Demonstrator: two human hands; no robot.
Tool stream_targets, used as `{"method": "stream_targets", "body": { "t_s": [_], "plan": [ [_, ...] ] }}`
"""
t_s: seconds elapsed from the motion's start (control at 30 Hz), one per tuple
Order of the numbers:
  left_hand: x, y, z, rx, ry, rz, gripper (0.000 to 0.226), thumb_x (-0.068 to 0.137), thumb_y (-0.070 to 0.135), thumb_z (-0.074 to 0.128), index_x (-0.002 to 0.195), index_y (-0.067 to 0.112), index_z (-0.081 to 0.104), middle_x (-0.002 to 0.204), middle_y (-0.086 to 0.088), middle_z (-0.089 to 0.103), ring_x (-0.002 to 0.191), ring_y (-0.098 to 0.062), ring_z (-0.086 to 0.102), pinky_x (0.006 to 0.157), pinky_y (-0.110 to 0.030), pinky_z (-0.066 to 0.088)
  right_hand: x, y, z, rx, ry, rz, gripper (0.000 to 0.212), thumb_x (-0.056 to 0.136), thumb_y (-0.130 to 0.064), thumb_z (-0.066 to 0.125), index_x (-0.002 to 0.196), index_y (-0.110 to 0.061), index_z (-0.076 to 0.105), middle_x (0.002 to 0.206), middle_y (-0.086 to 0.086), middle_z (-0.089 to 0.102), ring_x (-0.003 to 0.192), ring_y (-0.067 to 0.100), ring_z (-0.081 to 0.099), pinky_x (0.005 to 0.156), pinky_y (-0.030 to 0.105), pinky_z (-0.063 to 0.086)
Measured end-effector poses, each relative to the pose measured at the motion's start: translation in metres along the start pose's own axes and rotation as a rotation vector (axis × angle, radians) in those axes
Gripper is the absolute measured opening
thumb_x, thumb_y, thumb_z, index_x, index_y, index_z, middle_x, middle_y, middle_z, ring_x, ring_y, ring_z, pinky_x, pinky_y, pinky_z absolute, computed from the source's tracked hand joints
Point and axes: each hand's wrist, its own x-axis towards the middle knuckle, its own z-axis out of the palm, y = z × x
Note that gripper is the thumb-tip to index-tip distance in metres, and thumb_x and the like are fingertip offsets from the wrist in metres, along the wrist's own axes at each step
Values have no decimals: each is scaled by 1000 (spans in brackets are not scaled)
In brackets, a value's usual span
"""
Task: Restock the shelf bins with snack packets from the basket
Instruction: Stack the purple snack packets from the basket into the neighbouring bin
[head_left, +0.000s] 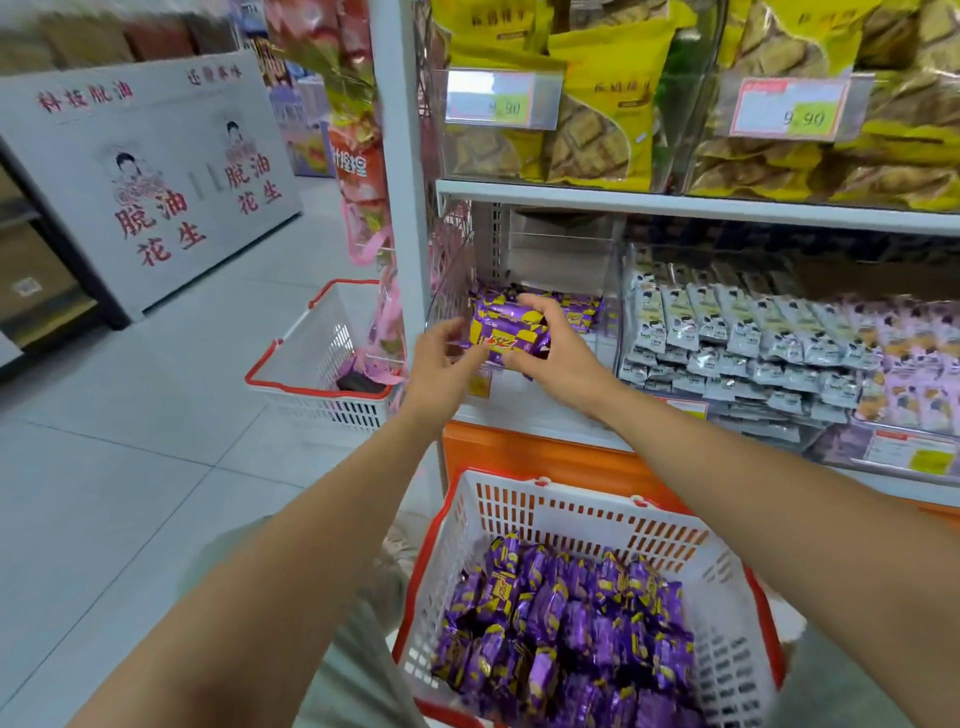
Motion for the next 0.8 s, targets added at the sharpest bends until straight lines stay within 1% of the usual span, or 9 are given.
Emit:
{"method": "stream_targets", "body": {
  "t_s": [0.1,0.17,0.23,0.33,0.43,0.57,0.63,0.73,0.8],
  "plan": [
    [21,-17,-10,455,205,105,60,88,30,68,138,9,44,137,-12,39,128,-25,40,108,-39,37,22,5,0,-40,48,17,75,86,-2,69,146,-8,26,127,-2,45,102,0,56,85,5,42],
    [30,-27,-11,587,234,46,71,91,37,63,147,8,32,150,-12,28,140,-28,28,116,-42,28,38,14,0,-104,68,46,82,82,-7,74,147,-10,25,135,6,44,120,19,49,102,25,41],
    [34,-35,-9,633,209,4,75,95,39,56,152,8,18,160,-11,13,147,-29,12,120,-43,19,54,23,2,-187,83,93,85,78,-11,78,146,-13,27,135,9,45,125,27,44,106,35,36],
    [38,-46,-4,612,195,27,80,96,35,53,154,6,6,163,-11,0,150,-26,1,122,-40,10,76,31,4,-217,52,172,79,75,-8,81,140,-9,35,127,9,48,115,24,48,89,21,39],
    [40,-55,5,540,225,65,87,95,39,52,153,4,-2,163,-12,-5,150,-24,-4,119,-34,4,96,38,9,-239,0,211,75,73,-2,81,137,-7,40,119,9,50,105,19,48,62,10,36],
    [43,-71,9,507,235,117,89,91,49,39,153,6,-7,162,-12,-12,149,-19,-13,118,-23,-8,118,51,21,-283,-36,254,73,74,2,79,137,-5,41,130,15,51,121,25,49,63,11,33],
    [44,-78,7,527,222,171,88,93,51,37,153,6,-8,161,-13,-13,147,-15,-17,115,-18,-12,125,56,27,-276,-49,286,71,76,9,74,137,-1,39,133,18,50,120,27,50,54,3,34],
    [43,-86,3,561,192,217,88,93,53,36,153,5,-7,161,-14,-14,146,-13,-19,117,-20,-10,135,64,34,-267,-64,317,69,76,16,69,136,4,37,135,25,48,118,31,51,48,1,33],
    [41,-87,0,609,189,241,88,93,53,38,153,2,-2,161,-16,-11,148,-17,-16,120,-27,-4,138,67,37,-286,-74,340,68,77,15,68,136,2,37,136,24,48,125,35,48,51,10,37]
  ]
}}
